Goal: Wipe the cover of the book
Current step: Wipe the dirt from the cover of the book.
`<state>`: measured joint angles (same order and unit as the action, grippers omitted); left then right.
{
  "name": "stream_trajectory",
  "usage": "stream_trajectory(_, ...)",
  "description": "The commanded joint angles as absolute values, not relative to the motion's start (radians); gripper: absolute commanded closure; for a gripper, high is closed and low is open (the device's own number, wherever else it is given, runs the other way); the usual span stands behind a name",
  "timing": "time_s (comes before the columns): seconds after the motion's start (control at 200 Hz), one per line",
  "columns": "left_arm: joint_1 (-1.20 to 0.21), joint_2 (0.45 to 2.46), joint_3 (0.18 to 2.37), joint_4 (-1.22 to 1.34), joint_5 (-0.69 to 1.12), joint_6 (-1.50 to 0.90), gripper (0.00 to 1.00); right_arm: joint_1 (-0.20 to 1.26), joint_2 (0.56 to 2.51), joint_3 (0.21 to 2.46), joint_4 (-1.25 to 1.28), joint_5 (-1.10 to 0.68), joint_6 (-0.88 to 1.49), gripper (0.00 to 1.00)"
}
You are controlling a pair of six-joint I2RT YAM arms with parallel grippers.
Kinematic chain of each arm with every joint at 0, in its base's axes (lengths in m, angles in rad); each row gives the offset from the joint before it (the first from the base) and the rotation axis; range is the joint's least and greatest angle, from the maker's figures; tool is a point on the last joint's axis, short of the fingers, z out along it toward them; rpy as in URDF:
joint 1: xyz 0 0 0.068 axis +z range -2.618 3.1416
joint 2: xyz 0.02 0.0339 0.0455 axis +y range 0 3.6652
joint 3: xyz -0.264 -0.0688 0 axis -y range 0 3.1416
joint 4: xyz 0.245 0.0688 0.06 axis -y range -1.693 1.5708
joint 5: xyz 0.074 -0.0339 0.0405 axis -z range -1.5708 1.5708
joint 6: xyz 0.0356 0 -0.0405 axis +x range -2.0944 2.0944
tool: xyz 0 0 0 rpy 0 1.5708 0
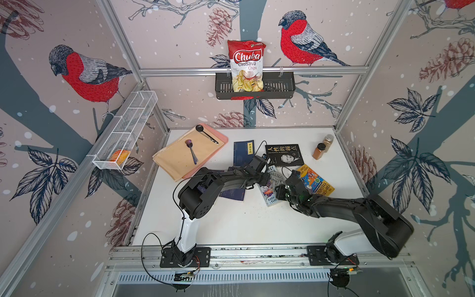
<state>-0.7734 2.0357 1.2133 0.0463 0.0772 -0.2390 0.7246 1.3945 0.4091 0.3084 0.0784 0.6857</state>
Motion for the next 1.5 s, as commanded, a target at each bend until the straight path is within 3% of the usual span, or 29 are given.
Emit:
stream_trajectory(0.0,-0.772,2.067,1.191,-0.270,0.087,-0.240,0.99,0.746,1.337,0.365,0.055,0.113,0.744,0.86)
stream_trajectory(0.125,-0.772,2.072,1.188,-0.267,0.089,-0.240,0.99,0.694,1.380,0.391,0.095,0.101,0.696,0.86)
stream_trajectory(0.515,-0.770,2.053,1.172,-0.248,0.094,-0.255,1.00,0.578,1.794,0.740,0.213,-0.053,0.561,0.88)
stream_trajectory(1.026,-0.723,2.013,1.120,-0.200,0.125,-0.261,1.00,0.799,1.512,0.417,0.139,0.001,0.725,0.86)
stream_trajectory(1.326,-0.711,1.997,1.110,-0.187,0.149,-0.261,1.00,0.663,1.704,0.625,0.192,-0.033,0.603,0.87)
stream_trajectory(1.496,-0.710,1.996,1.109,-0.178,0.150,-0.266,1.00,0.689,1.711,0.630,0.171,-0.039,0.597,0.87)
